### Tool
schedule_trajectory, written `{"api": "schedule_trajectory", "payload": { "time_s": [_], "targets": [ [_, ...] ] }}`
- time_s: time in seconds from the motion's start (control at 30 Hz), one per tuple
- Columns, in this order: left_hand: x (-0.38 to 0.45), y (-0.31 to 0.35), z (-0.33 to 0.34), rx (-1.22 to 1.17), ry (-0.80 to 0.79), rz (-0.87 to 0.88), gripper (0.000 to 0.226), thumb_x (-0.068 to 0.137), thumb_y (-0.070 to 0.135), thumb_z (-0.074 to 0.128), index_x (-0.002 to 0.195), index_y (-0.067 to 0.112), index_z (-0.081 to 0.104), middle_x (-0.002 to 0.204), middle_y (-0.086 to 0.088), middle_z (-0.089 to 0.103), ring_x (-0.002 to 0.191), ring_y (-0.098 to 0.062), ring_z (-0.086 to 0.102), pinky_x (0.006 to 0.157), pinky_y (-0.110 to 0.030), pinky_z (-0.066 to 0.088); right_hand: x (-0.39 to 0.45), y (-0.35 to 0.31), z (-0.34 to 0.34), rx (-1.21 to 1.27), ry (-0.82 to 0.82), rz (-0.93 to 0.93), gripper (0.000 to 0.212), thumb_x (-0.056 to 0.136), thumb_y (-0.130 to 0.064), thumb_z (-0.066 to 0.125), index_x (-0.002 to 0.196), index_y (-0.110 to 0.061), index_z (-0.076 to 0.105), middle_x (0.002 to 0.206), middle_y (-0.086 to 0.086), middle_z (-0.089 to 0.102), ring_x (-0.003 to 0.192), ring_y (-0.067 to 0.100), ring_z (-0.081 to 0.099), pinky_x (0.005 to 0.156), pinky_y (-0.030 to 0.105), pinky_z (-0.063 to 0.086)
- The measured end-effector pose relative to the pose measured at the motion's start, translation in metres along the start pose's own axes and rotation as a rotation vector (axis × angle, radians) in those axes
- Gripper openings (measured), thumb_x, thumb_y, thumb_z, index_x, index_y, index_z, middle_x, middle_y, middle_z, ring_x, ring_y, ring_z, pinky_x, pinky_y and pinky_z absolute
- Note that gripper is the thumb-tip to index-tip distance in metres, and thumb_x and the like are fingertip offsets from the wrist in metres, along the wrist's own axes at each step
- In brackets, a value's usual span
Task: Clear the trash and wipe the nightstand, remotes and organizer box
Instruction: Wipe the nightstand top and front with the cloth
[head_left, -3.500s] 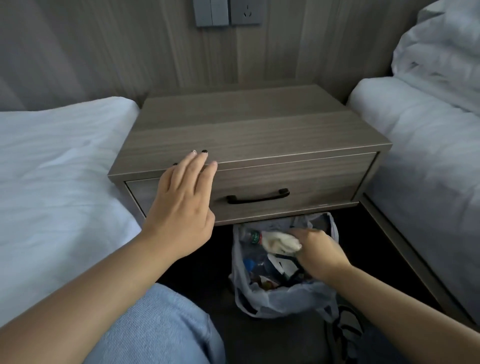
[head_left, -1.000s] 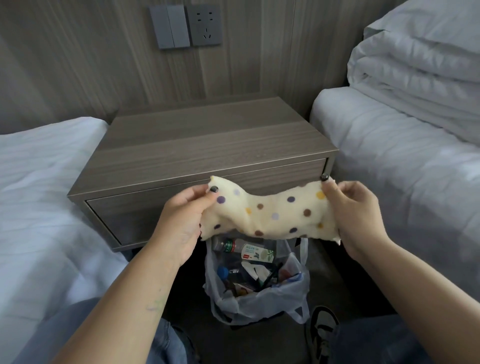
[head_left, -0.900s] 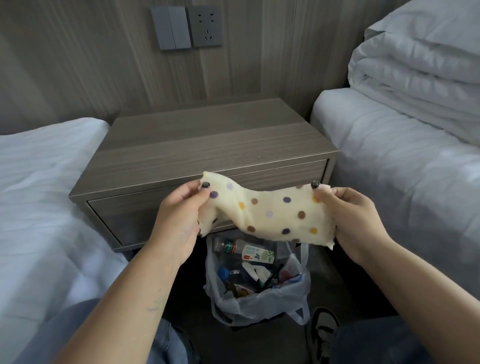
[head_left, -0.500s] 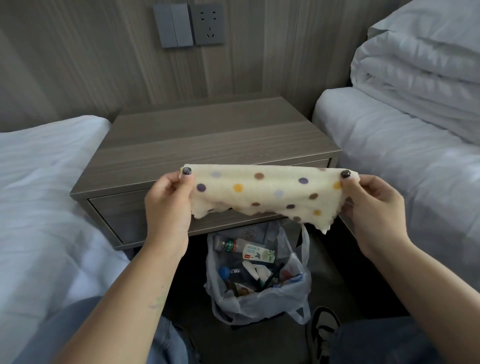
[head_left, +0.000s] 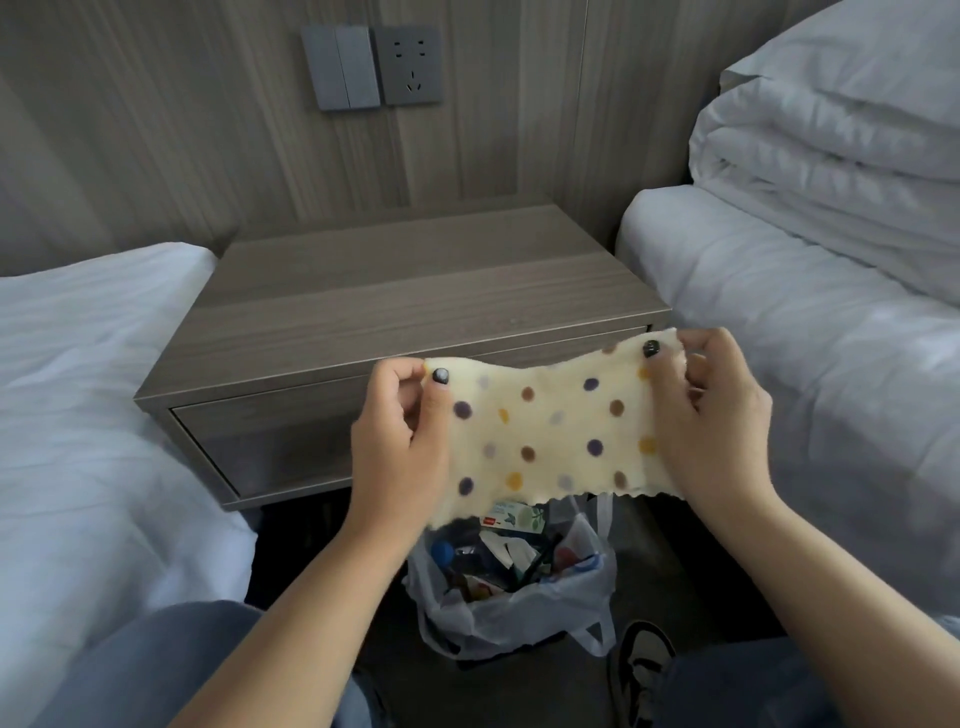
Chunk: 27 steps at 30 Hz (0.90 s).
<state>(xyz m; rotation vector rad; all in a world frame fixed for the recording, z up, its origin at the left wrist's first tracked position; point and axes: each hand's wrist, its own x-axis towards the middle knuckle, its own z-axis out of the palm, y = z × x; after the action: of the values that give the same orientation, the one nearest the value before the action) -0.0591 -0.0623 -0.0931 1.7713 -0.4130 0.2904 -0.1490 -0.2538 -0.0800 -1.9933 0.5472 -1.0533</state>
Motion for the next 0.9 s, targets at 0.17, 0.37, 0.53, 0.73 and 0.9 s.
{"api": "schedule_trajectory", "payload": {
  "time_s": [0.17, 0.37, 0.53, 0.73, 0.9],
  "targets": [
    [-0.024, 0.011, 0.017, -0.309, -0.203, -0.194, 0.009, 0.100, 0.015, 0.048, 0.098, 0.017, 0.056, 0.077, 0.007, 0.070, 0.066, -0.005, 0.065, 0.056, -0.019, 0.049, -0.030, -0.029, 0.024, 0.082, -0.344, -0.241, 0.012, 0.097, -0.018, 0.052, 0.108, -0.023, 0.054, 0.061, -0.009, 0.055, 0.054, 0.007, 0.054, 0.046, 0.015, 0.041],
    [-0.017, 0.008, 0.013, -0.453, -0.129, -0.331, 0.020, 0.094, 0.032, 0.053, 0.090, 0.015, 0.064, 0.082, -0.007, 0.064, 0.077, -0.019, 0.058, 0.071, -0.032, 0.048, -0.032, -0.030, 0.039, 0.124, -0.582, -0.222, 0.028, 0.098, -0.008, 0.047, 0.116, -0.020, 0.066, 0.092, -0.015, 0.067, 0.090, 0.001, 0.061, 0.079, 0.014, 0.046],
    [-0.010, 0.011, 0.010, -0.504, -0.131, -0.380, 0.012, 0.096, 0.006, 0.055, 0.097, 0.009, 0.067, 0.072, -0.001, 0.071, 0.065, -0.010, 0.066, 0.054, -0.019, 0.052, -0.032, -0.029, 0.039, 0.168, -0.488, -0.187, 0.021, 0.093, -0.007, 0.056, 0.102, -0.015, 0.073, 0.084, -0.017, 0.068, 0.074, -0.003, 0.063, 0.065, 0.007, 0.043],
    [-0.006, 0.007, 0.005, -0.398, -0.016, -0.331, 0.010, 0.092, 0.011, 0.064, 0.098, 0.018, 0.067, 0.066, 0.009, 0.069, 0.058, -0.001, 0.058, 0.056, -0.018, 0.045, -0.024, -0.029, 0.028, 0.157, -0.187, -0.159, 0.016, 0.082, -0.032, 0.073, 0.075, -0.018, 0.069, 0.067, -0.006, 0.066, 0.062, 0.011, 0.062, 0.059, 0.020, 0.051],
    [-0.003, 0.008, 0.000, -0.336, -0.021, -0.260, 0.015, 0.092, 0.010, 0.063, 0.099, 0.023, 0.064, 0.070, 0.010, 0.071, 0.057, 0.002, 0.057, 0.056, -0.016, 0.043, -0.022, -0.029, 0.026, 0.167, -0.122, -0.114, 0.010, 0.076, -0.020, 0.075, 0.074, -0.019, 0.065, 0.069, -0.008, 0.064, 0.063, 0.012, 0.061, 0.059, 0.020, 0.051]
  ]
}}
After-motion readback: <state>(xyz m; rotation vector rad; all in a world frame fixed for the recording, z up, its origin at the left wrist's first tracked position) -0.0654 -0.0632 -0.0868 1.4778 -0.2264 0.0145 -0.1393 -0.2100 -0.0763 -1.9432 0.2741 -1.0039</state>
